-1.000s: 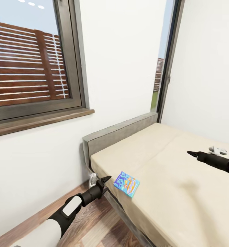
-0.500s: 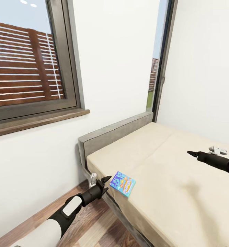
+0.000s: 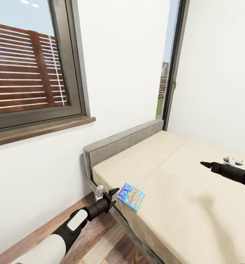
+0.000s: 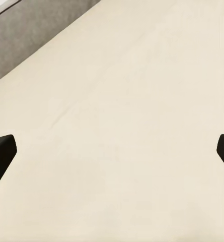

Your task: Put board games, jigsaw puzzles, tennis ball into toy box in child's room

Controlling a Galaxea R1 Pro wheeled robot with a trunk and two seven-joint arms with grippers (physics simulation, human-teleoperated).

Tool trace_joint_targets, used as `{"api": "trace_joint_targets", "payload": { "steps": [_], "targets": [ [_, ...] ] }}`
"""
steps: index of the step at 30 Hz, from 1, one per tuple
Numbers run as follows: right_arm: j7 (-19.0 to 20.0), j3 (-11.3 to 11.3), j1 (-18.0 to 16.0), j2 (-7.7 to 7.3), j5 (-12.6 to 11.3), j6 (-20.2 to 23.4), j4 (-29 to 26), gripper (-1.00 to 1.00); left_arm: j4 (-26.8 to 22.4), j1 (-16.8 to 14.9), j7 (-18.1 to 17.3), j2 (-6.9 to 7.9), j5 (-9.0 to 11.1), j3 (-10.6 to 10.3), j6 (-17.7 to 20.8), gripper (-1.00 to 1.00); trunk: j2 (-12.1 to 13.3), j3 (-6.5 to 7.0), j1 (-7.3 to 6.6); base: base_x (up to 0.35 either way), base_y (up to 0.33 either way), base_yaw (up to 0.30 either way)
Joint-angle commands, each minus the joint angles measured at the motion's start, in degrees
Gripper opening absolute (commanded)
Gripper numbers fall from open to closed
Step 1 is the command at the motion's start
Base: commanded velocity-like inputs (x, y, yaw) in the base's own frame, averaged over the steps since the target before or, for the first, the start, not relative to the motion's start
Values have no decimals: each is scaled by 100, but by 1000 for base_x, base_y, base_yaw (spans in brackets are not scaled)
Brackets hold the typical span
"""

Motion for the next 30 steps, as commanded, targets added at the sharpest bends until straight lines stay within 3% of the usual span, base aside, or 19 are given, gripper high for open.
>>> {"api": "trace_joint_targets", "payload": {
  "steps": [1,14,30],
  "targets": [
    [30,-11,-3,0,15,30,-6,100,5,-5,-7,3,50,-22,24,100,-2,-6,-1,0,0,-119],
    [30,-11,-1,0,13,32,-16,100,5,-5,-7,6,54,-21,24,100,-2,-6,-1,0,0,-139],
    [30,-11,0,0,15,34,-18,100,5,-5,-7,8,57,-20,24,100,-2,-6,-1,0,0,-27]
  ]
}}
